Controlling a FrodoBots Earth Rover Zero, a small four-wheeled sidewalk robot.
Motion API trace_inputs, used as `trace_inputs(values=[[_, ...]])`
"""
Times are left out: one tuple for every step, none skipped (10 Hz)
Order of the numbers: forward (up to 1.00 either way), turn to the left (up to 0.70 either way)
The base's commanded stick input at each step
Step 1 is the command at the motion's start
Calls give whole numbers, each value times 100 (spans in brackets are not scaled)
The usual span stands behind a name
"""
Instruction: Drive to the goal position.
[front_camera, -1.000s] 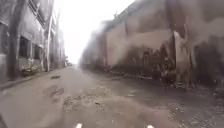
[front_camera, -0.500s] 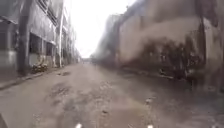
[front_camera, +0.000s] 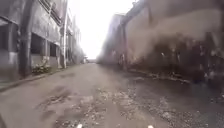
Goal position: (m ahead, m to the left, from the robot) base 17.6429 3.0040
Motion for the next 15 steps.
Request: trace_inputs(values=[[70,0],[70,11],[70,0],[70,0],[70,0],[70,0],[70,0],[70,0],[70,0],[70,0],[70,7],[70,23],[70,27],[70,24],[70,7]])
